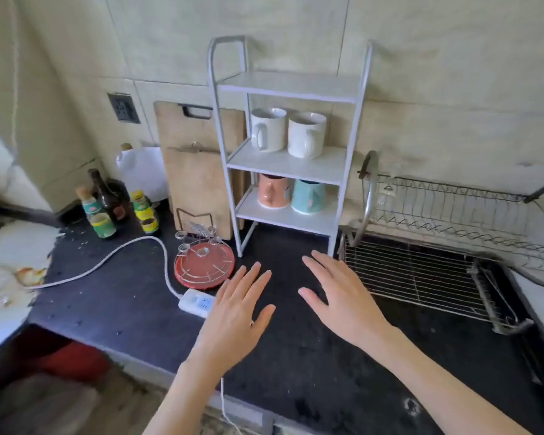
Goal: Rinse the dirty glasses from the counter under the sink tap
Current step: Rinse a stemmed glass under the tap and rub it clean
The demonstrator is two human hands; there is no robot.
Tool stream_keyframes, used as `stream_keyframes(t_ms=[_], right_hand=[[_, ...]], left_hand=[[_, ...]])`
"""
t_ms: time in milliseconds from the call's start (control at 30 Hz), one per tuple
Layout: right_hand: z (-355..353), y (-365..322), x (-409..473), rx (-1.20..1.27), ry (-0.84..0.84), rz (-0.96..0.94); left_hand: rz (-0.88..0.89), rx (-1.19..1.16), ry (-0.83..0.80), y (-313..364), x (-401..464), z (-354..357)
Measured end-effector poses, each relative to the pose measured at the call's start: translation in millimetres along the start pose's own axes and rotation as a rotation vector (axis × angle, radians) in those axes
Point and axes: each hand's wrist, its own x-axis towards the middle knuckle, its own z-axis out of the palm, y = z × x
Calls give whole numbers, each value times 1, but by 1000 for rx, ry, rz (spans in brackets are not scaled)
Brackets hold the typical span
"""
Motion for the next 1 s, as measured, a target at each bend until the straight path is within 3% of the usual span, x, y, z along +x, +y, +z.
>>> stream_keyframes(t_ms=[467, 767, 1000], right_hand=[[113, -286, 3, 155, -203, -577], [163, -405, 106, 193, -265, -808], [218, -441, 188, 153, -393, -805]], left_hand=[[-596, 268, 67, -150, -263, -129], [-858, 269, 170, -258, -295, -184], [-1033, 205, 168, -326, -279, -180]])
